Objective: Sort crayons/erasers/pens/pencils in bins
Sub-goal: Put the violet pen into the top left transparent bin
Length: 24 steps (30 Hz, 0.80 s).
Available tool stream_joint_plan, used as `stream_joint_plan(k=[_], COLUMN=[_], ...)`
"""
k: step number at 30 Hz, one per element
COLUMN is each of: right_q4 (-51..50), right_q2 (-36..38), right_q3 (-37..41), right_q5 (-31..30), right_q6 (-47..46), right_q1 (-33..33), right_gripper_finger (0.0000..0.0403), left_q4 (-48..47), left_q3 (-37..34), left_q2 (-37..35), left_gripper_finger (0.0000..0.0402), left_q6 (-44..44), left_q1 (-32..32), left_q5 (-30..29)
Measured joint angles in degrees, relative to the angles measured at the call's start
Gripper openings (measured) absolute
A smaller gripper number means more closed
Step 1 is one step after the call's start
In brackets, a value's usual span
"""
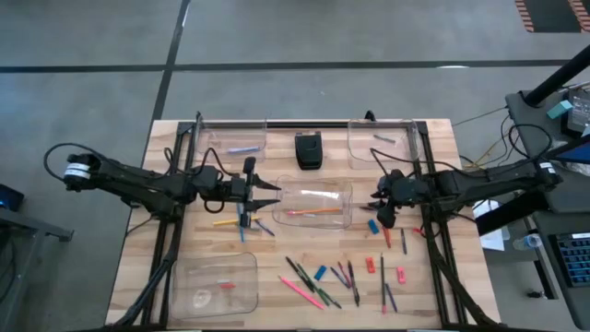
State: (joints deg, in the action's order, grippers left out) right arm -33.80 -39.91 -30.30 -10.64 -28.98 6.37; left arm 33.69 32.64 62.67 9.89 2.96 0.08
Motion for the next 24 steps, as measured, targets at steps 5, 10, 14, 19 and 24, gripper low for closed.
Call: stream_joint_plan(k=[5,10,14,19,24], right_q4=[-3.77,-10.06,-9.38,-4.31,-3.32], right_q2=[-2.41,-4.36,-5.79,-8.11,-11.85], right_q3=[0.2,0.67,1.1,3.59,4.84], right_q5=[2.38,4.64,5.68,4.11,4.11], right_q6=[-1.49,-2.07,-3.24,-6.75,-7.64], right_q1=[0.0,0.0,0.0,-0.4,-0.39], right_gripper_finger=[0.0144,0.0144,0.0144,0.0144,0.0144], left_q4=[0.03,0.36,0.46,2.03,2.27], left_q3=[0.45,1.39,1.46,1.49,1.49], left_q2=[0.0,-0.02,0.41,1.04,1.11], left_gripper_finger=[0.0127,0.0127,0.0127,0.0127,0.0127], left_q6=[0.89,1.42,1.62,3.58,3.56], left_q1=[-0.39,-1.53,-2.21,-3.12,-3.34], left_q5=[-0.02,-0.04,-2.58,-5.2,-5.22])
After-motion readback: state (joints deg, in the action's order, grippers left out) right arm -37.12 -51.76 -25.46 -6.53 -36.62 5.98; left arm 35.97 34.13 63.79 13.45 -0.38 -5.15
